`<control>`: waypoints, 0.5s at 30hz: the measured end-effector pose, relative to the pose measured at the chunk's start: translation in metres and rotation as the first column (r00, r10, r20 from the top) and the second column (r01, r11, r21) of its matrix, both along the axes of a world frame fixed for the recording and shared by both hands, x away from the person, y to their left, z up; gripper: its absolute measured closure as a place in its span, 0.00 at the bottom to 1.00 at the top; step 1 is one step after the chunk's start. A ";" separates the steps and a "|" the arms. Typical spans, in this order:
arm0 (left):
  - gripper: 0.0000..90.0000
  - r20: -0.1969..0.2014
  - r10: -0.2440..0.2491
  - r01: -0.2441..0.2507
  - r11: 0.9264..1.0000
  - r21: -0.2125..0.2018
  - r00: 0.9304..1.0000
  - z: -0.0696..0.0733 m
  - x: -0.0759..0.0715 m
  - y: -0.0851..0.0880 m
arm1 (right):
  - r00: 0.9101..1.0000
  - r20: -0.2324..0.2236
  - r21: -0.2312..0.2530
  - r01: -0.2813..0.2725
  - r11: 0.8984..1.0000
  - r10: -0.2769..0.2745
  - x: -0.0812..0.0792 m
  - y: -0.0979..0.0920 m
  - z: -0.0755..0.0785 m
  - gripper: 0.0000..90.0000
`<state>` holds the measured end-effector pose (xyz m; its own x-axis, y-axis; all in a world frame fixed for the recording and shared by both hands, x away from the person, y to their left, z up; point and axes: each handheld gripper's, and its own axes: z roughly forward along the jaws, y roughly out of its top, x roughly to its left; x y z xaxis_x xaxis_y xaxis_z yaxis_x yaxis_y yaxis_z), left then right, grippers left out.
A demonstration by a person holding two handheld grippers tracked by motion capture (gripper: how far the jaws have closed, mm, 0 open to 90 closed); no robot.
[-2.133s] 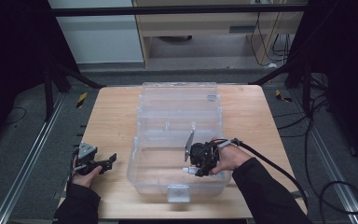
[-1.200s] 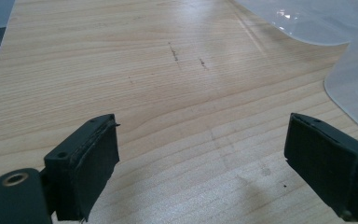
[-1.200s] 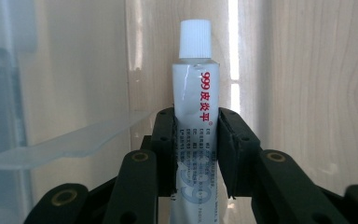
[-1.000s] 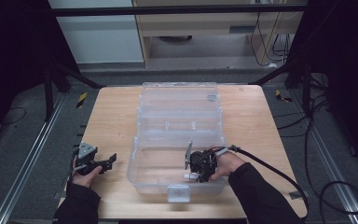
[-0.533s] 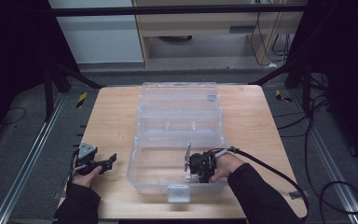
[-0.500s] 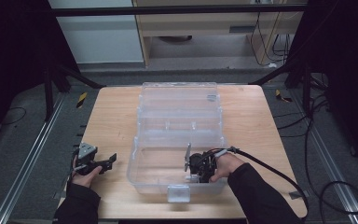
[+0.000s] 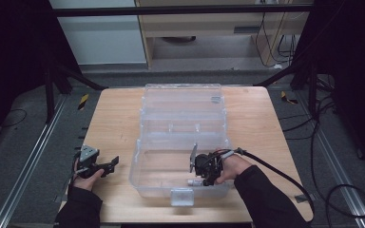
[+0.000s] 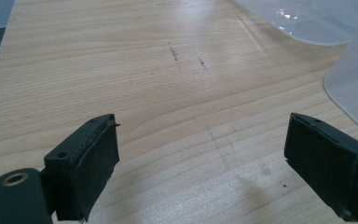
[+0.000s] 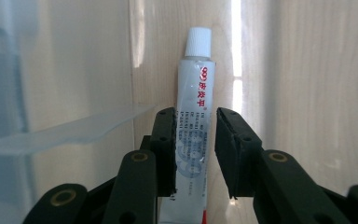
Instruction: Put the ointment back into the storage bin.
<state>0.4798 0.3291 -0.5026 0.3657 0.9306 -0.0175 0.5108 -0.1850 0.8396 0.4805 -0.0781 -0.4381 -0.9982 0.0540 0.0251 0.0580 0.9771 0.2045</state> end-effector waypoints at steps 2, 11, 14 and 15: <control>0.10 0.000 -0.001 0.001 1.000 0.002 1.000 0.000 0.000 0.000 | 1.000 0.012 0.017 0.013 1.000 -0.013 0.000 -0.002 0.006 0.74; 0.10 0.000 0.000 0.000 1.000 0.001 1.000 0.000 0.000 0.000 | 0.987 0.074 0.188 0.124 0.974 -0.140 -0.001 -0.022 0.037 0.66; 0.10 0.000 0.001 -0.001 1.000 0.000 1.000 0.000 0.000 0.000 | 0.977 0.087 0.253 0.166 0.953 -0.193 -0.002 -0.030 0.046 0.63; 0.10 -0.001 0.001 -0.001 1.000 -0.001 1.000 0.000 0.000 0.000 | 0.973 0.091 0.278 0.177 0.944 -0.210 -0.003 -0.032 0.048 0.62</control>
<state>0.4800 0.3293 -0.5027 0.3646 0.9310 -0.0187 0.5115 -0.1835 0.8395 0.4776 -0.1102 -0.3898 -0.9658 0.2540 -0.0518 0.2003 0.8581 0.4728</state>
